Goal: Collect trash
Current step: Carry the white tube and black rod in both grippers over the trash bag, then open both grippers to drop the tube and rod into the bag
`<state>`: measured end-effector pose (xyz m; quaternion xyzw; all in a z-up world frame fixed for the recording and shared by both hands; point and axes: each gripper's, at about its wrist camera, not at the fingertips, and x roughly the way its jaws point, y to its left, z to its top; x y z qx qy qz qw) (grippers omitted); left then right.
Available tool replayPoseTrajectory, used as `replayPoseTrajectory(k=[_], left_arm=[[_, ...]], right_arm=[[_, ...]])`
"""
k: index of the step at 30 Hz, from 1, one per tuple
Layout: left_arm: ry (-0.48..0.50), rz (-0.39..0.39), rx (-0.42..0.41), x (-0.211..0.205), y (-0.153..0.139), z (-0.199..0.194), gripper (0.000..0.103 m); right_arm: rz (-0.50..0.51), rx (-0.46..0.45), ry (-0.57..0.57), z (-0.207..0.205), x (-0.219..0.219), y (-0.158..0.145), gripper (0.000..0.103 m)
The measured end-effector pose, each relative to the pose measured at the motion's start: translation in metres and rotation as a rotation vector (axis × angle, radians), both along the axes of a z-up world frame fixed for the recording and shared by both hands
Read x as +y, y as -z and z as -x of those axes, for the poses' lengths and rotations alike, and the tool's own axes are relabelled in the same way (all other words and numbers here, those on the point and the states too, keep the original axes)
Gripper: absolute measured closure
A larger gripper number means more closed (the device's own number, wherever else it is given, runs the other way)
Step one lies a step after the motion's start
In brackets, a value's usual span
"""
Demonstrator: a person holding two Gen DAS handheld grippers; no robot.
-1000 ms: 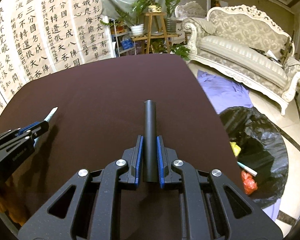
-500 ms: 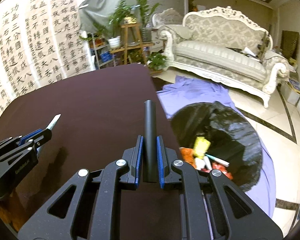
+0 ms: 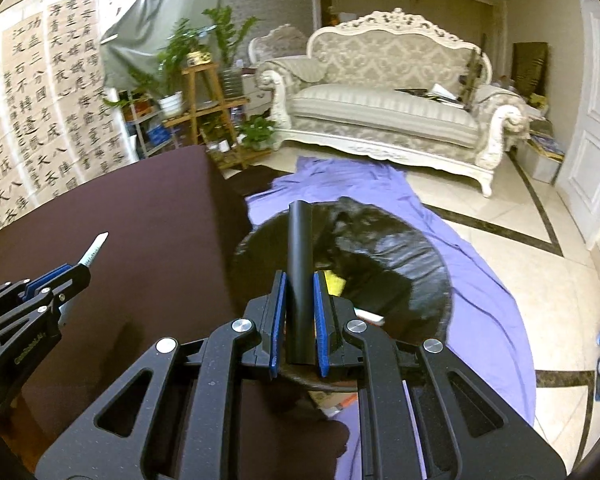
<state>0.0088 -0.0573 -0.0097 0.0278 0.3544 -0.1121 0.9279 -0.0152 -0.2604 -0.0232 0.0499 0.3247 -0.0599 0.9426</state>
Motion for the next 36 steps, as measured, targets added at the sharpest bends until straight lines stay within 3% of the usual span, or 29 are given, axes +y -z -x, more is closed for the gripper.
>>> replayPoseTrajectory(k=[22, 36], left_arm=[[0.104, -0.046, -0.036, -0.088, 0.004, -0.043, 0.083], [0.120, -0.108, 0.032, -0.111, 0.027, -0.075, 0.082]], right_arm=[[-0.001, -0.031, 0.083, -0.030, -0.046, 0.007, 0.090], [-0.021, 0.024, 0.113, -0.062, -0.063, 0.033, 0.089]])
